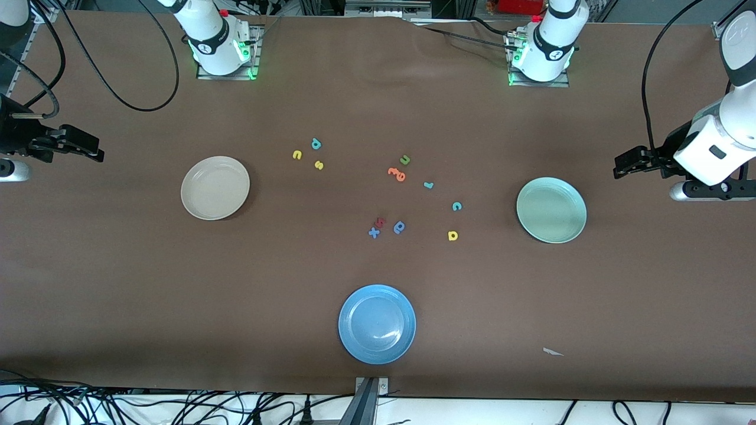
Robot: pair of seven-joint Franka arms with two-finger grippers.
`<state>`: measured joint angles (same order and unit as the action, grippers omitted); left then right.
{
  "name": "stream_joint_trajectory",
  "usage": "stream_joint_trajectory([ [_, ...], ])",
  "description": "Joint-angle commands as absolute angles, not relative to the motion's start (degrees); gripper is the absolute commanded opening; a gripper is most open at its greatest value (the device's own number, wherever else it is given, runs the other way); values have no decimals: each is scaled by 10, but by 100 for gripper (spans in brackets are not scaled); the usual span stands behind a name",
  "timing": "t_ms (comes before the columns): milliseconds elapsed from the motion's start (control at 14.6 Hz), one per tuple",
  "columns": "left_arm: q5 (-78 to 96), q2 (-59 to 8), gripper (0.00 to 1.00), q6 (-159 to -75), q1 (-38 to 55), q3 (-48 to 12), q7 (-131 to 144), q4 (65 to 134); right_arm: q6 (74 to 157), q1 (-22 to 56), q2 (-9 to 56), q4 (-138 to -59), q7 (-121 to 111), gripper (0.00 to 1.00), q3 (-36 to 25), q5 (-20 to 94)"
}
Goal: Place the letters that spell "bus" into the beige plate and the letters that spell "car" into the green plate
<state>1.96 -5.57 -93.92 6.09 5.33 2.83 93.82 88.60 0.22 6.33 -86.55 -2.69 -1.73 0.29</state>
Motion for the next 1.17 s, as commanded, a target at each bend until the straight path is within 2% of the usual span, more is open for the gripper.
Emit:
stream_joint_trajectory([
  [0, 7, -45, 100, -932, 62, 54, 16, 942, 875, -1, 65, -853, -25, 100, -19, 4],
  [412, 6, -51, 100, -932, 64, 54, 18, 940, 875, -8, 66, -853, -26, 100, -20, 4],
  [687, 11, -84, 100, -938, 99, 47, 34, 932, 879, -12, 83, -853, -23, 100, -20, 9],
  [1099, 69, -208, 100, -1082, 203, 45, 161, 941, 870, -8, 91, -856, -26, 100, -16, 19],
])
